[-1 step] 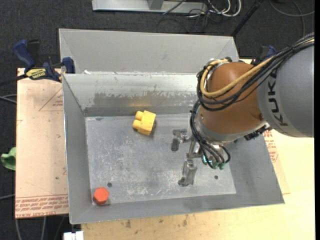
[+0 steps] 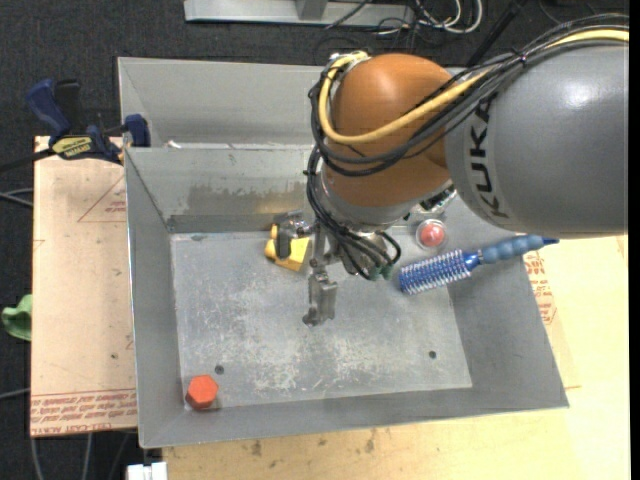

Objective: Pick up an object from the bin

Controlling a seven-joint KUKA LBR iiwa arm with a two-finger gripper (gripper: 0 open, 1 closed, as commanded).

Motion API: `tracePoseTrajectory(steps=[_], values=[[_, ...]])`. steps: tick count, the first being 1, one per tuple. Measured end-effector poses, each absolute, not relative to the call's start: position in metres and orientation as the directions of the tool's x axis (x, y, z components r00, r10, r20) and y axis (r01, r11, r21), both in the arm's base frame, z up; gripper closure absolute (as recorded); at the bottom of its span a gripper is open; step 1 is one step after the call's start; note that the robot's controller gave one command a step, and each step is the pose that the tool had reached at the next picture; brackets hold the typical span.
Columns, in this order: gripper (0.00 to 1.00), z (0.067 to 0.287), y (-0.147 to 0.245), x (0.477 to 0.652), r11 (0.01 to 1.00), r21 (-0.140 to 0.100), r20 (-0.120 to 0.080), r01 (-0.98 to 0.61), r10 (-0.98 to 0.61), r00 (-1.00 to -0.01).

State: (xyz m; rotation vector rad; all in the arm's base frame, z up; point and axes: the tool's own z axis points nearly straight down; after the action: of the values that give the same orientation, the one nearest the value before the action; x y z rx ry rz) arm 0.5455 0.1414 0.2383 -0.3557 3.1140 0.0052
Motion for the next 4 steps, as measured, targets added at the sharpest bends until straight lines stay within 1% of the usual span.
tracePoseTrajectory(steps=[1, 2, 3, 4], values=[[0.0, 0.164, 0.184, 0.501, 0.993, 0.002, 0.008, -0.118, -0.118, -0.993], [0.0, 0.071, 0.237, 0.49, 0.75, -0.003, -0.012, -0.662, -0.662, -0.749], [0.0, 0.07, 0.249, 0.506, 0.813, 0.0, -0.001, -0.582, -0.582, -0.813], [0.0, 0.072, 0.248, 0.489, 0.692, -0.007, -0.01, -0.722, -0.722, -0.692]])
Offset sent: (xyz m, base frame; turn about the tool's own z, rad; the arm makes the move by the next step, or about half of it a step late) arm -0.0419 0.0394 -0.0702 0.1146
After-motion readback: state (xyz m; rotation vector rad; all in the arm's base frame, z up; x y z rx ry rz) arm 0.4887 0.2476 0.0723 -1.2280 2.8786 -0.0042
